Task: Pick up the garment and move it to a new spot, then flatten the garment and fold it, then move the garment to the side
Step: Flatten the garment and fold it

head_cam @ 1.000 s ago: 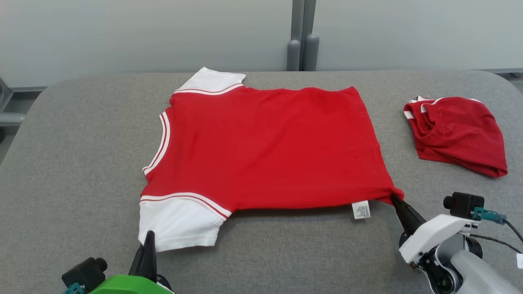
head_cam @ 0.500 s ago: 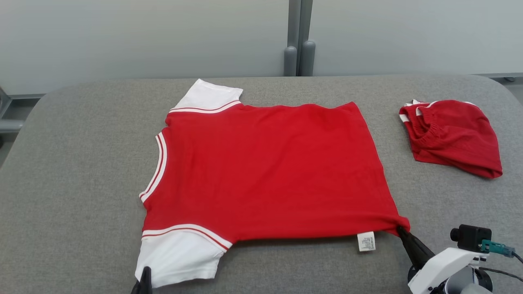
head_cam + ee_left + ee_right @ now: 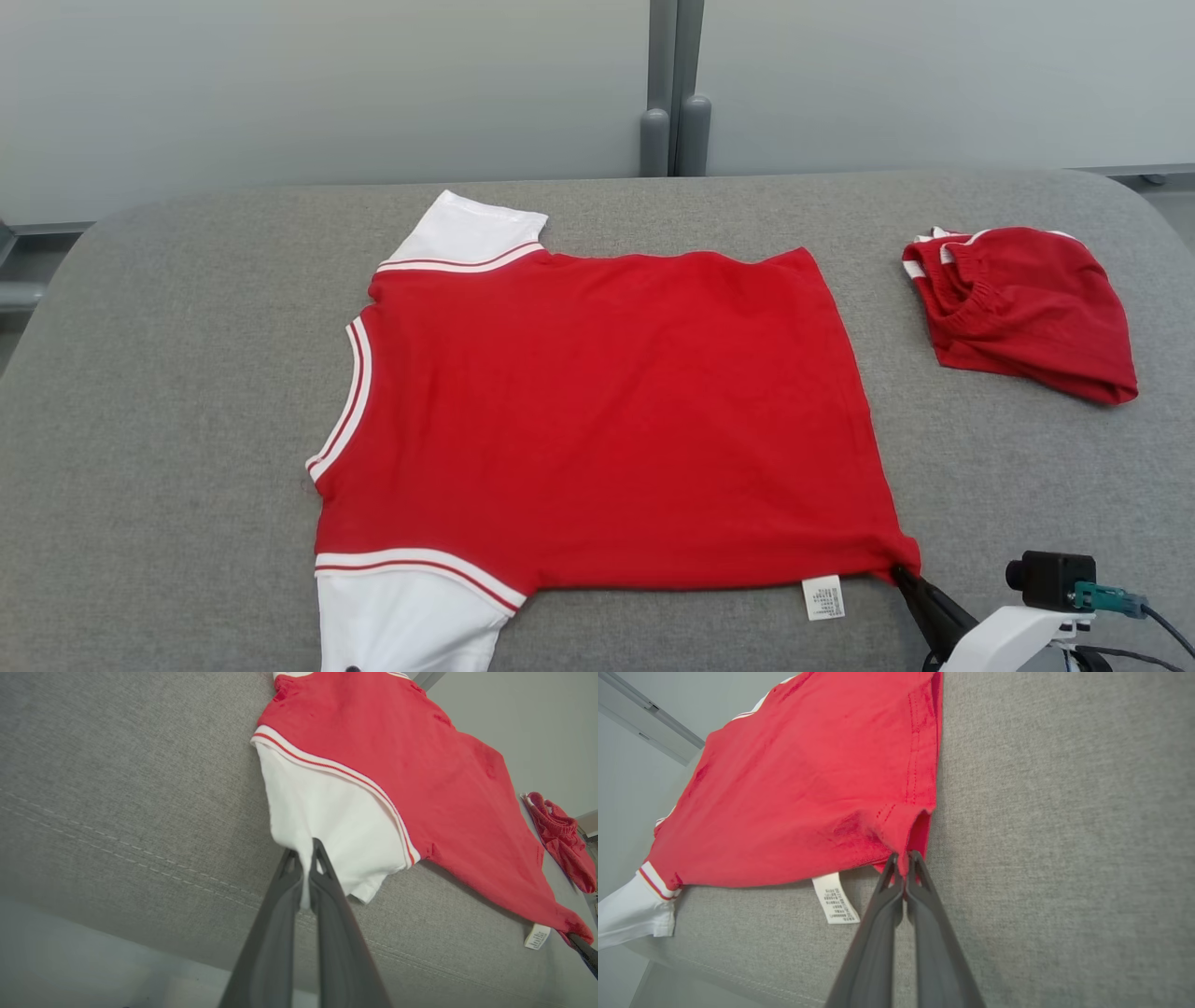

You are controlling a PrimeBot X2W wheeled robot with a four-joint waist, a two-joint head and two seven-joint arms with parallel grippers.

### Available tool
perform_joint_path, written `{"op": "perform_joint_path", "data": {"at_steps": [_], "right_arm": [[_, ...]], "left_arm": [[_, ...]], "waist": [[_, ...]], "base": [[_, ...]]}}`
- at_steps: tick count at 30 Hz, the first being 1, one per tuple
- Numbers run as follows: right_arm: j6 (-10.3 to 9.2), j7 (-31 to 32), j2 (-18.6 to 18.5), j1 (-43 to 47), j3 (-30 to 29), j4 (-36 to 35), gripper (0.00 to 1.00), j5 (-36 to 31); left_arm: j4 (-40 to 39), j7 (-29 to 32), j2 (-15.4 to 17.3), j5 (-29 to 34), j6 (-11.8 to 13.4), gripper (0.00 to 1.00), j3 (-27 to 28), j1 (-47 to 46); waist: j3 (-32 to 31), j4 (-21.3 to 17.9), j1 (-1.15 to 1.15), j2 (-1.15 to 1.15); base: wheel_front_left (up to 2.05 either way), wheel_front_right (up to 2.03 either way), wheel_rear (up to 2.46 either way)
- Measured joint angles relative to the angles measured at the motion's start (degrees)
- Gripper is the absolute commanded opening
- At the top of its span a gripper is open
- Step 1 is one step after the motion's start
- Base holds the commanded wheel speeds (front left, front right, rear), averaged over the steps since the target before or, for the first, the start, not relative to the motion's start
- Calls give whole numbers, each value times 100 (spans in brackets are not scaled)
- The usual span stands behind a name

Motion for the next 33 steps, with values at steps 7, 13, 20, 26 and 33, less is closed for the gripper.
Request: {"op": "perform_joint_path", "data": {"at_steps": [7,13,20,26,33], "right_arm": [[0,-2,66,4,59,245,0,-105],[-5,-4,182,-28,57,419,100,-172],[-116,-59,155,-70,-23,519,100,-363],[-269,-89,16,-60,-210,503,100,-475],[-391,-110,-60,-102,-338,216,100,-814]], "left_arm": [[246,69,69,80,15,0,-26,-48],[398,102,66,85,26,100,25,-170],[558,171,107,156,75,100,154,-171],[482,-75,326,443,125,100,387,-166],[110,-458,375,803,125,100,387,-325]], "waist": [[7,-24,0,0],[6,-53,0,0],[-11,-55,0,0],[-40,-68,0,0],[-129,-151,0,0]], "base": [[0,0,0],[0,0,0],[0,0,0],[0,0,0],[0,0,0]]}}
